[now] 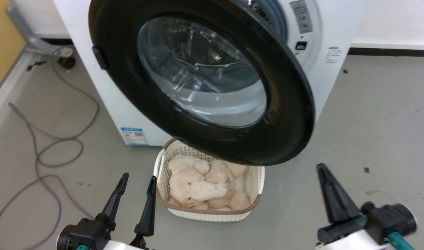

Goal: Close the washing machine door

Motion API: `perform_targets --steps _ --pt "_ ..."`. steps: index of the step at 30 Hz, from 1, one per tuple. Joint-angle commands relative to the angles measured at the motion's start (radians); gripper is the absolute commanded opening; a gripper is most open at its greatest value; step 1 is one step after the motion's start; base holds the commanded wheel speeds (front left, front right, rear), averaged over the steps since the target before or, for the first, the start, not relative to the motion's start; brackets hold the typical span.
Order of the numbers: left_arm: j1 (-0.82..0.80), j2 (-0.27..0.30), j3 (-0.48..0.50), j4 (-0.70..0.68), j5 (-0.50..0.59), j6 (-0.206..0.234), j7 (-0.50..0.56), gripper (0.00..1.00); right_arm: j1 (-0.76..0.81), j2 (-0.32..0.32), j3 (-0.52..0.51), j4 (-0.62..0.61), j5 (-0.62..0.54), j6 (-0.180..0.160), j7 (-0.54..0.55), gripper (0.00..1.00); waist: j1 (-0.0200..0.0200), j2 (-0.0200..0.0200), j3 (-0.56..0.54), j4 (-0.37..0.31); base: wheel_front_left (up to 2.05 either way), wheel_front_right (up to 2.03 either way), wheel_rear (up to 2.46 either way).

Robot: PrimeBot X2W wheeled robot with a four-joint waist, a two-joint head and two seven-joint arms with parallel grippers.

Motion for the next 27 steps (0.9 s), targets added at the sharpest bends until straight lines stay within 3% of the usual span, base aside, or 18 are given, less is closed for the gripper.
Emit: perform_targets --steps 1,10,27 --pt "-0.019 -0.006 0.001 0.0 0.007 -0.004 -0.005 1.0 -0.027 -0.024 0.025 0.011 -0.01 0.001 -0.004 0.0 0.0 0.0 0.018 0.017 0.0 0.0 0.0" --pt "-0.07 -0.02 -0.011 -0.008 0.017 -0.007 -0.005 1.0 -0.219 -0.164 0.133 0.128 0.022 0.001 -0.004 0.0 0.0 0.0 0.097 0.082 0.0 0.0 0.0" --pt "-0.18 -0.034 -0.044 -0.025 0.017 -0.007 -0.005 1.0 -0.571 -0.329 0.076 0.338 0.182 0.001 0.055 0.0 0.0 0.0 0.275 0.151 0.0 0.0 0.0"
